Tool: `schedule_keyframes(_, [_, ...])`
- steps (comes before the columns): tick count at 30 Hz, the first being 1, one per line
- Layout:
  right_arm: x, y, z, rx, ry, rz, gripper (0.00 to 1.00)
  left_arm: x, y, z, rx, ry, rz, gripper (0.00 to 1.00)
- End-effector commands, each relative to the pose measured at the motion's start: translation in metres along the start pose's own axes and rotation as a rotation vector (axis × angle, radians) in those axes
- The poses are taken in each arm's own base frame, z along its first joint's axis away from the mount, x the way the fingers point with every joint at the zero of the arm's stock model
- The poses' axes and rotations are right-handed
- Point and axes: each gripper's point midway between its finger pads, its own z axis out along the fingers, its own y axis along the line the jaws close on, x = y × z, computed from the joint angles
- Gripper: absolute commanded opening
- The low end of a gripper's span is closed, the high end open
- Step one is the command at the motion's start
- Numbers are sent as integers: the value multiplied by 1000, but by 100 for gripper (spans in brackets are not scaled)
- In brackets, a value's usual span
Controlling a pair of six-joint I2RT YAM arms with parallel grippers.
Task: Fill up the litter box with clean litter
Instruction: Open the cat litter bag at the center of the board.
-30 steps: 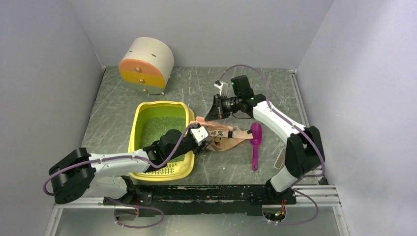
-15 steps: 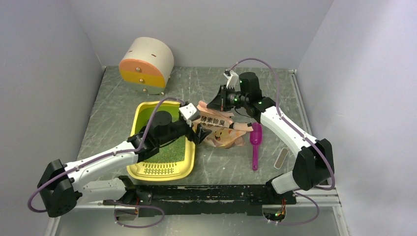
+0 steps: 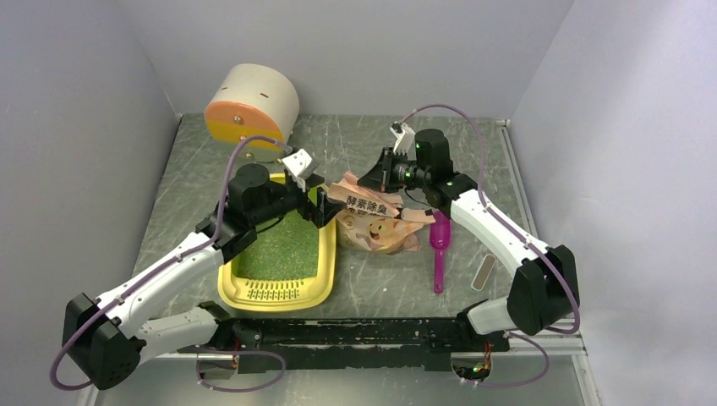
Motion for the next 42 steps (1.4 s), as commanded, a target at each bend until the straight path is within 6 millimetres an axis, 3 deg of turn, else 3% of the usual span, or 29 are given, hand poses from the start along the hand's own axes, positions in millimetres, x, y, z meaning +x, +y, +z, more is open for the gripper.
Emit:
schedule_keyframes(1, [-7,-1,-7,35,-28,-33,0,-18,-13,-7,107,-17,-6,94])
schedule_keyframes(6, [-11,5,-12,24,-52,-52,0,-5,-11,3,151,35,-12,93])
schedule_keyframes(11, [-10,8,-14,8,-50,-47,0,0,9,12,178,61,-53,94])
schedule_keyframes(24, [-11,20,-18,-48,-62,-78,0,8,15,40,336,102,-113,91])
schedule_keyframes(34, [-10,29,-19,-97,-57,-91,0,26,25,59,362,150,-143,87])
schedule_keyframes(39, [-14,33,-22,-113,-82,-110,0,30,19,64,440,175,-150,76])
schedule_keyframes(42, [-16,32,-23,-100,-82,-120,0,24,16,64,461,161,-149,62])
